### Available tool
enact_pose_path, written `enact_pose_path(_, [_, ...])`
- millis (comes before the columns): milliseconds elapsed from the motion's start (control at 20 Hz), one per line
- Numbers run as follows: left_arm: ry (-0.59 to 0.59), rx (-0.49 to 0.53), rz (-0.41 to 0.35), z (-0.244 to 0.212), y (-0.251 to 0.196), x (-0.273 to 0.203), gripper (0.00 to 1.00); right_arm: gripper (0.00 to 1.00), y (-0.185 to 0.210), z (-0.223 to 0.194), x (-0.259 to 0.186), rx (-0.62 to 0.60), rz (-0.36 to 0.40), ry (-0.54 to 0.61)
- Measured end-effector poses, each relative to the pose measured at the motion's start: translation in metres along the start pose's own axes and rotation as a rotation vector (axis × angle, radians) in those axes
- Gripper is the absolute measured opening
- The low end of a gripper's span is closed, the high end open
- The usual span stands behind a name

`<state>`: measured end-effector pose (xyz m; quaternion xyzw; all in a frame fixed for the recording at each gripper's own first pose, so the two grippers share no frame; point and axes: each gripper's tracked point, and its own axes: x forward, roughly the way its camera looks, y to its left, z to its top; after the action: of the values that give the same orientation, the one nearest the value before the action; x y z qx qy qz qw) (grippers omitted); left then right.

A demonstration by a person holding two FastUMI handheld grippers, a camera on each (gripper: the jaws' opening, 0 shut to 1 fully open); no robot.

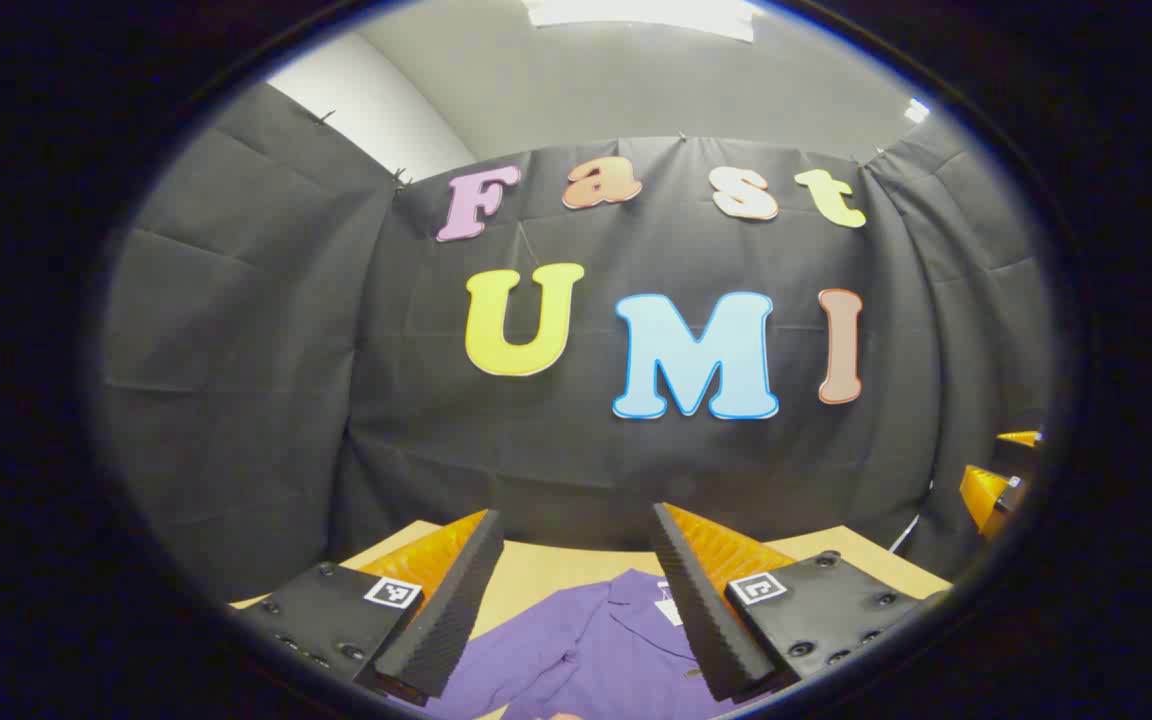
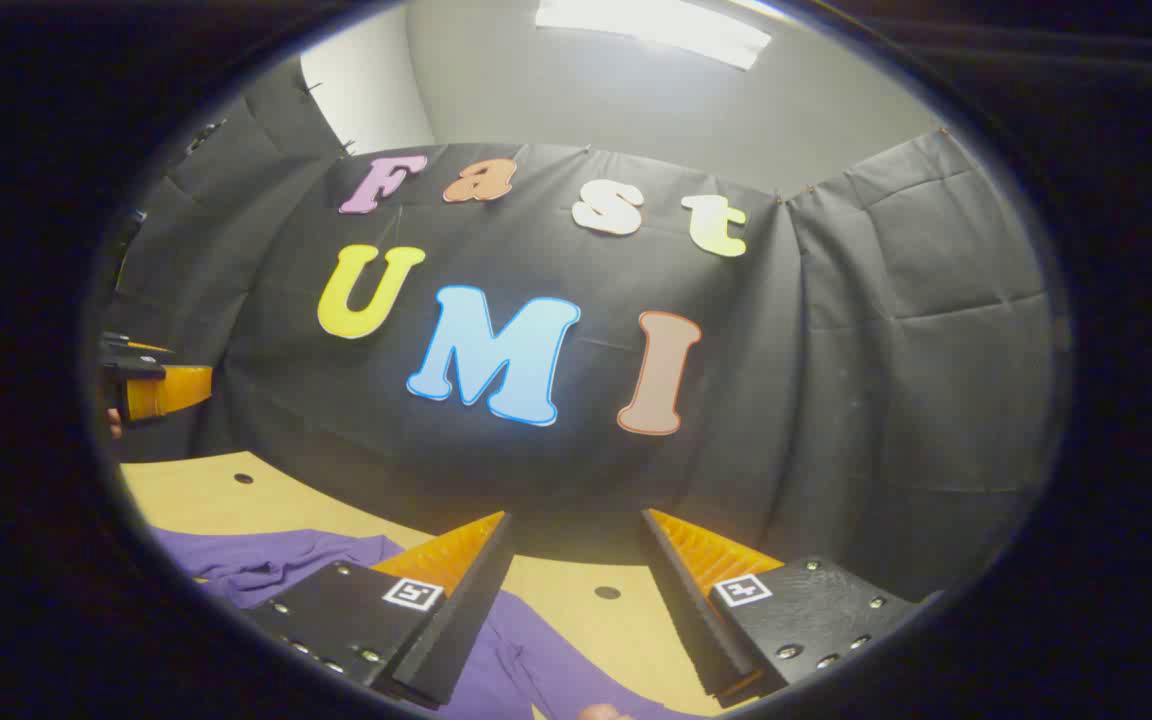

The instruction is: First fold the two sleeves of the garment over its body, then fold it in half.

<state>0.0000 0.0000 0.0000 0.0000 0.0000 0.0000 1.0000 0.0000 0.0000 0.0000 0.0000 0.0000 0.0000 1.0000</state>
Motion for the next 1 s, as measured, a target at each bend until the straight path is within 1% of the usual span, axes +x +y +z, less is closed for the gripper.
enact_pose_path(50, [0.015,0.003,-0.012,-0.004,-0.002,0.003,0.95,0.83,0.000,-0.005,0.001,0.004,-0.010,0.015])
enact_pose_path(100, [0.028,0.011,-0.016,-0.010,-0.001,0.004,0.95,0.83,0.005,-0.011,0.000,0.014,-0.003,0.036])
enact_pose_path(200, [0.016,0.006,-0.036,-0.006,-0.003,0.009,0.95,0.83,0.014,-0.014,0.000,0.031,0.020,0.051])
enact_pose_path(300, [0.029,0.003,-0.054,-0.010,-0.007,0.012,0.95,0.83,0.007,-0.020,-0.001,0.028,-0.005,0.084])
enact_pose_path(750, [0.047,0.015,-0.102,-0.015,-0.017,0.014,0.95,0.83,-0.010,-0.029,-0.010,0.048,-0.070,0.134])
enact_pose_path(900, [0.052,0.016,-0.107,-0.016,-0.020,0.013,0.95,0.83,-0.016,-0.042,-0.011,0.089,-0.080,0.176])
enact_pose_path(1000, [0.064,0.009,-0.110,-0.020,-0.020,0.012,0.95,0.83,-0.023,-0.055,-0.012,0.141,-0.099,0.221])
